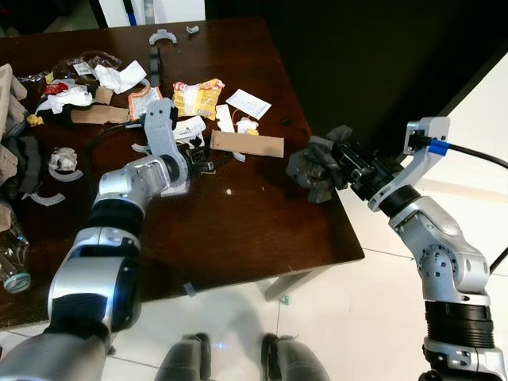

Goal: Picking trash to rubbish bin

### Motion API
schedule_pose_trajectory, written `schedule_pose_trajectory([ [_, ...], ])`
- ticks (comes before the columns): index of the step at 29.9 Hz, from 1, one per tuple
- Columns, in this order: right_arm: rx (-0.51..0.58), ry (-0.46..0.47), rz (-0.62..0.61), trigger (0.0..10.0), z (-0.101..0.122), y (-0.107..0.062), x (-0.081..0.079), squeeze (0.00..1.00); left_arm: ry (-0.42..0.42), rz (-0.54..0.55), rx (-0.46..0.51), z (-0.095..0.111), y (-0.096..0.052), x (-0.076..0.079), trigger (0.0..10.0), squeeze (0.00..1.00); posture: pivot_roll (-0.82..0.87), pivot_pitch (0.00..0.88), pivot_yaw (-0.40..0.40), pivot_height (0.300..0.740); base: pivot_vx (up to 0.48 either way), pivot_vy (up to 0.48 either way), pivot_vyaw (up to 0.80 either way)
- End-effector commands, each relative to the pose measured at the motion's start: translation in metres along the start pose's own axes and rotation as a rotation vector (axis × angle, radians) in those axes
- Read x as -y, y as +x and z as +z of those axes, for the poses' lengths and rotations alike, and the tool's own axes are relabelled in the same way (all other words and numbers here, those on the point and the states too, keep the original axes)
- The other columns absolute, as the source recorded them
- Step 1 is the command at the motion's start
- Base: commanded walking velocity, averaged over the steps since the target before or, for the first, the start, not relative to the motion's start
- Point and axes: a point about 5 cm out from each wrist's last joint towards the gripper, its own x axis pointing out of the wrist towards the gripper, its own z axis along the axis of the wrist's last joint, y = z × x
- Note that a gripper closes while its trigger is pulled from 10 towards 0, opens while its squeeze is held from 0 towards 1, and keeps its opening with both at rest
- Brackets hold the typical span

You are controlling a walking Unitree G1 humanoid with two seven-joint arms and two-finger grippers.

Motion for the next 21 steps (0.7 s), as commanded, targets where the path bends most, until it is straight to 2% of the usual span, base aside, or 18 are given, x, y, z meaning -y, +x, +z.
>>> schedule_pose_trajectory([
  [1,0.011,0.003,-0.002,10.0,0.000,-0.002,0.001,0.00,-0.001,-0.077,0.051,0.007,-0.002,0.011,0.0,0.00,-0.03,0.270,0.008,0.740,0.000,0.000,0.00],
  [3,0.013,0.005,0.005,10.0,0.000,0.000,0.001,0.00,-0.003,-0.116,0.075,0.010,-0.005,0.021,0.0,0.00,-0.03,0.267,0.004,0.740,0.000,0.000,0.00],
  [4,0.013,0.005,0.005,10.0,0.000,0.000,0.001,0.00,-0.003,-0.116,0.075,0.010,-0.005,0.021,0.0,0.00,-0.03,0.267,0.004,0.740,0.000,0.000,0.00],
  [5,0.012,0.005,0.008,10.0,0.000,0.001,0.000,0.00,0.005,-0.120,0.074,0.007,-0.005,0.024,0.0,0.13,-0.02,0.267,0.001,0.740,0.000,0.000,0.00],
  [7,0.012,0.005,0.012,10.0,0.000,0.001,0.000,0.00,0.016,-0.110,0.072,0.006,-0.006,0.026,0.0,0.13,-0.02,0.267,0.001,0.740,0.000,0.000,0.00],
  [9,0.011,0.005,0.013,10.0,0.000,0.002,0.001,0.00,0.158,-0.085,0.068,0.005,-0.008,0.030,0.0,0.13,-0.02,0.265,-0.001,0.740,0.000,0.000,0.00],
  [12,0.011,0.005,0.013,10.0,0.000,0.002,0.001,0.00,0.199,-0.079,0.068,0.004,-0.009,0.032,0.0,0.13,-0.02,0.265,-0.001,0.740,0.000,0.000,0.00],
  [13,0.011,0.005,0.014,10.0,0.001,0.003,0.001,0.00,0.336,-0.039,0.047,0.003,-0.010,0.031,0.0,0.11,-0.02,0.264,-0.007,0.740,0.000,0.000,0.00],
  [14,0.010,0.006,0.017,10.0,0.000,0.003,0.001,0.00,0.489,0.015,0.033,0.002,-0.011,0.027,7.8,0.44,-0.02,0.264,-0.010,0.740,0.000,0.000,0.00],
  [15,0.010,0.006,0.017,10.0,0.000,0.003,0.001,0.00,0.489,0.015,0.033,0.002,-0.011,0.027,7.8,0.44,-0.02,0.264,-0.010,0.740,0.000,0.000,0.00],
  [16,0.009,0.007,0.019,10.0,0.000,0.004,0.001,0.00,0.600,0.060,0.030,0.003,-0.013,0.024,10.0,1.00,-0.02,0.264,-0.010,0.740,0.000,0.000,0.00],
  [17,0.009,0.007,0.019,10.0,0.000,0.004,0.001,0.00,0.600,0.060,0.030,0.003,-0.013,0.024,10.0,1.00,-0.02,0.264,-0.010,0.740,0.000,0.000,0.00],
  [18,0.007,0.008,0.022,10.0,0.000,0.005,0.000,0.00,0.746,0.111,0.016,0.003,-0.014,0.019,10.0,1.00,-0.02,0.268,-0.015,0.740,0.000,0.000,0.00],
  [19,0.004,0.009,0.025,10.0,-0.001,0.005,0.000,0.00,0.852,0.155,0.003,0.004,-0.014,0.014,10.0,1.00,-0.02,0.268,-0.015,0.740,0.000,0.000,0.00],
  [21,0.000,0.011,0.029,10.0,-0.002,0.005,-0.001,0.00,1.021,0.215,-0.028,0.006,-0.014,0.004,10.0,1.00,-0.02,0.268,-0.015,0.740,0.000,0.000,0.00],
])
